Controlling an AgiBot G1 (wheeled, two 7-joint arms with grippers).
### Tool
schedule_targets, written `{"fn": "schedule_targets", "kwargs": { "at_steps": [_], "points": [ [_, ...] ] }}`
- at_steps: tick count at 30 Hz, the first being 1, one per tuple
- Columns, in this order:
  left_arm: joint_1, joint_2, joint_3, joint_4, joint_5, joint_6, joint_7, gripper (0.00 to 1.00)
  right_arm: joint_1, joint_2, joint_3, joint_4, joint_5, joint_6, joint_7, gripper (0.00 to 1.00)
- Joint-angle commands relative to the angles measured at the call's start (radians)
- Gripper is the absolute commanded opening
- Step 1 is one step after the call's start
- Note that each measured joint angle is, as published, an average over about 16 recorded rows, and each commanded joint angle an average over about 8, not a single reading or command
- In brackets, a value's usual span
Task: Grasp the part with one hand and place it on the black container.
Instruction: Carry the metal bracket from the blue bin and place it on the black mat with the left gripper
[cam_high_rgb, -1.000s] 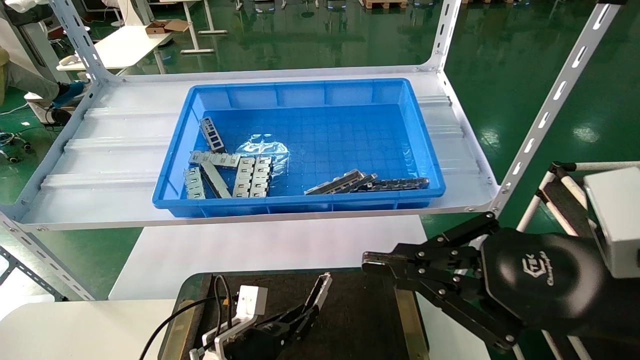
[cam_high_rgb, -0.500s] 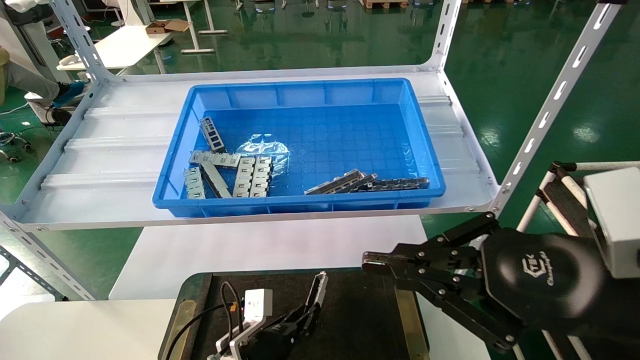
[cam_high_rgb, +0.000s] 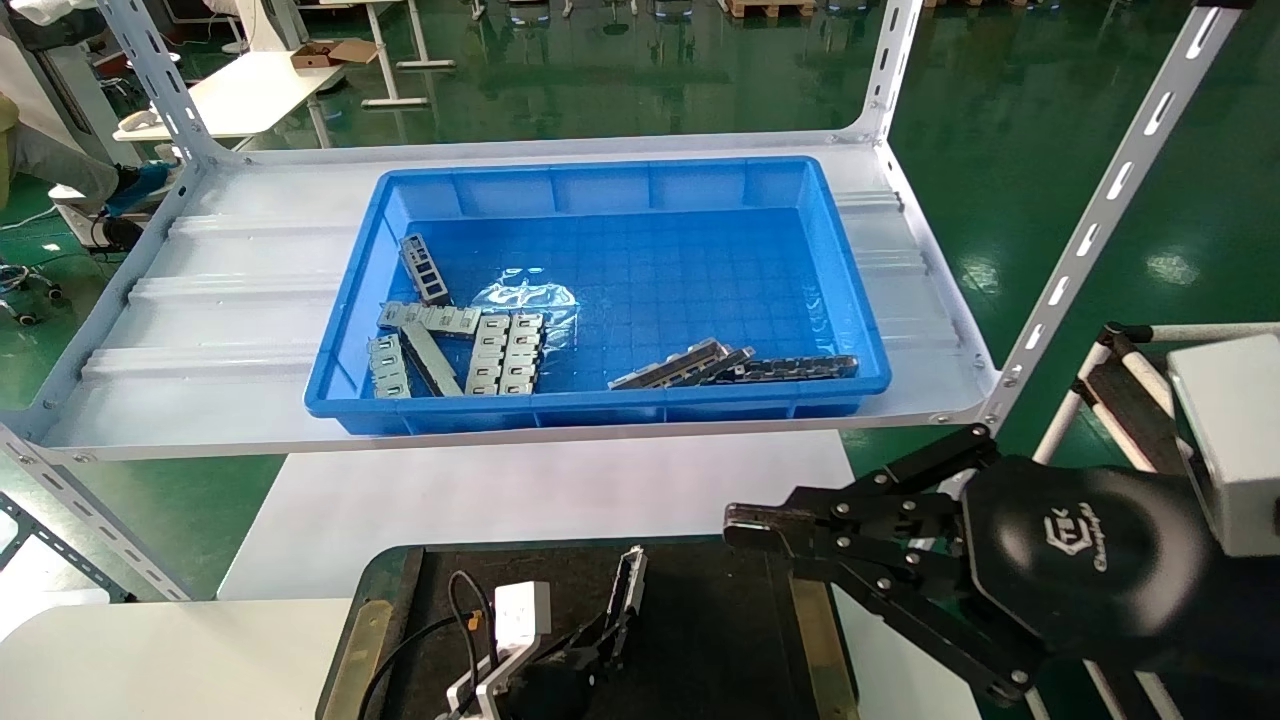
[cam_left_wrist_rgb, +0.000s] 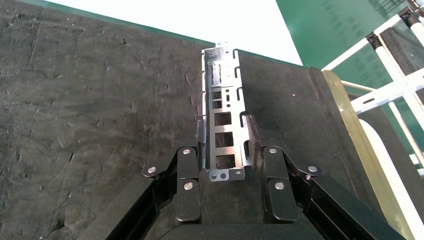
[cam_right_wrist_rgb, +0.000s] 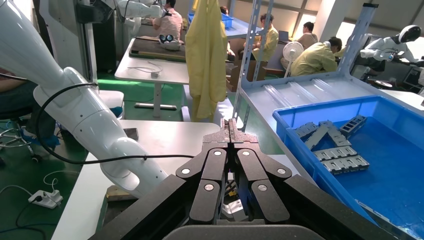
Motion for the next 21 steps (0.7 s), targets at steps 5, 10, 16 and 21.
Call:
{"fn": "schedule_targets", "kwargs": {
  "at_steps": [5, 10, 16, 21],
  "points": [
    [-0.002, 0.009, 0.016, 0.001, -0.022, -0.027, 0.004, 0.75, 0.0, 0.0, 0.0, 0.0, 0.0, 0.0, 0.0, 0.88],
    [-0.002, 0.012, 0.026, -0.005, -0.042, -0.044, 0.004, 1.0, 0.0, 0.0, 0.0, 0.0, 0.0, 0.0, 0.0, 1.0],
    [-0.002, 0.015, 0.036, -0.012, -0.063, -0.058, 0.004, 1.0, 0.0, 0.0, 0.0, 0.0, 0.0, 0.0, 0.0, 1.0],
    [-0.004, 0.019, 0.043, -0.019, -0.07, -0.064, 0.007, 1.0, 0.0, 0.0, 0.0, 0.0, 0.0, 0.0, 0.0, 1.0]
  ]
}}
